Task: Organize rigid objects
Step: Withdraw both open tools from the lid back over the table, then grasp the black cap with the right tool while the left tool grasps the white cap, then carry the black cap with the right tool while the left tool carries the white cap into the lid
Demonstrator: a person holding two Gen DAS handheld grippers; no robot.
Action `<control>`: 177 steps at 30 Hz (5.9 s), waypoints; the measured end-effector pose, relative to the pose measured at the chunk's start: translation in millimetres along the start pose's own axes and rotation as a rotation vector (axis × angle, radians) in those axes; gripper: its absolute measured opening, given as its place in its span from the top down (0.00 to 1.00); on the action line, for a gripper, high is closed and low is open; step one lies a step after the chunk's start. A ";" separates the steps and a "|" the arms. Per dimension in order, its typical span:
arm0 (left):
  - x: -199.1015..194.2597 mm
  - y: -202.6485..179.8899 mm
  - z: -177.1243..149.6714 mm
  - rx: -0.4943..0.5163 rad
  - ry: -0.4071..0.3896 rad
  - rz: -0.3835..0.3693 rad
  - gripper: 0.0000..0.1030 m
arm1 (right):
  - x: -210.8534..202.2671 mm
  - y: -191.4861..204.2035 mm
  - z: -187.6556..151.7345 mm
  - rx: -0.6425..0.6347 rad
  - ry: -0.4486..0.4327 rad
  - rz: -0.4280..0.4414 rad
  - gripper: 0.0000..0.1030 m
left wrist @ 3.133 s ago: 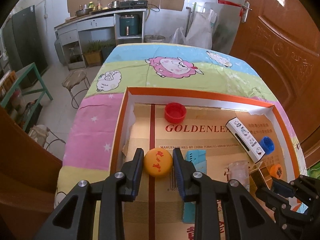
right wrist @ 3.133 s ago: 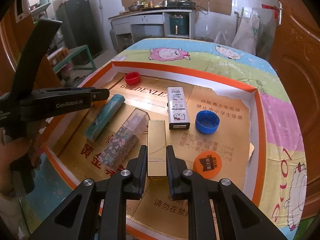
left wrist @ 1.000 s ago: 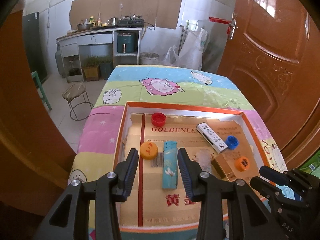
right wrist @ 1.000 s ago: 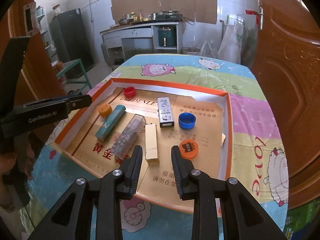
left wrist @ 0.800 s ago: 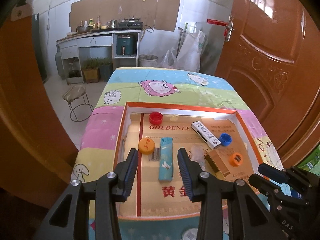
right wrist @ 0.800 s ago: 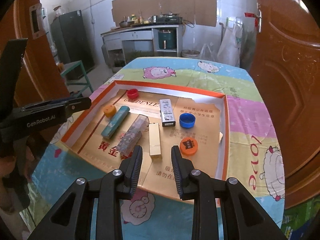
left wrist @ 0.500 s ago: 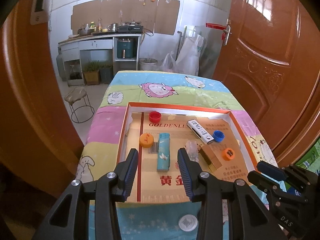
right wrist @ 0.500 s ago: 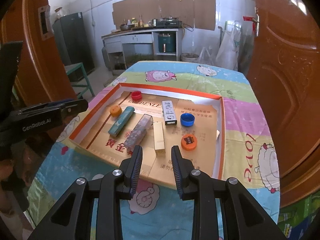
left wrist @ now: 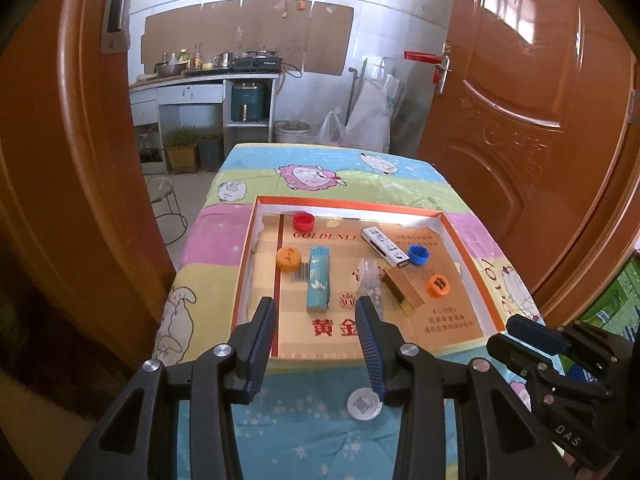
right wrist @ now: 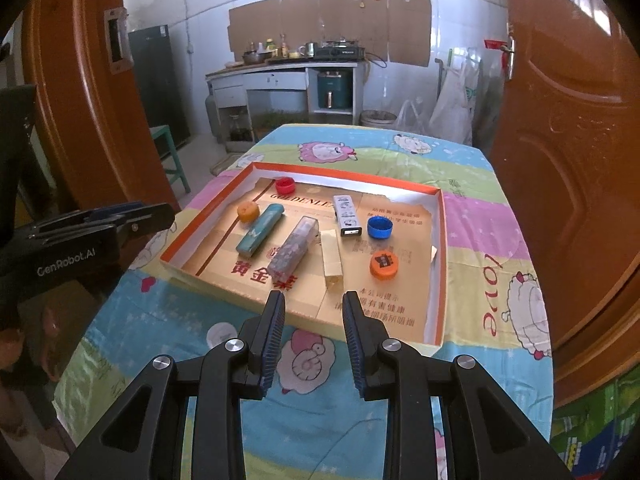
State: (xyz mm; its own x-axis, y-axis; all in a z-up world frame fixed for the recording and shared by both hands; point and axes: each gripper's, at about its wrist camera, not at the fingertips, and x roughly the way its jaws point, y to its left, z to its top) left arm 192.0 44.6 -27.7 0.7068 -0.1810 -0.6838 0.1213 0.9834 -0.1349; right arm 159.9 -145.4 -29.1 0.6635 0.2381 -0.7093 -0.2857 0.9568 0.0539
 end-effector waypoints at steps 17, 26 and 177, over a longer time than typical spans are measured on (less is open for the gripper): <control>-6.2 -6.9 -40.6 -0.002 0.030 -0.036 0.60 | -1.3 13.4 -29.3 -0.006 0.035 0.014 0.70; 7.1 3.3 -62.3 -0.032 0.080 -0.043 0.60 | 38.3 30.8 -55.6 -0.064 0.102 0.040 0.48; 192.3 -34.0 81.4 0.056 0.212 -0.032 0.70 | 185.5 -121.7 100.5 0.010 0.172 0.011 0.71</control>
State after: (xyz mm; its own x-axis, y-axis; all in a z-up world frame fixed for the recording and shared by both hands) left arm 380.6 -22.6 -96.2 0.5400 -0.2052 -0.8163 0.1843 0.9751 -0.1232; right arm 387.3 -200.9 -96.6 0.5324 0.2172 -0.8182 -0.2850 0.9561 0.0684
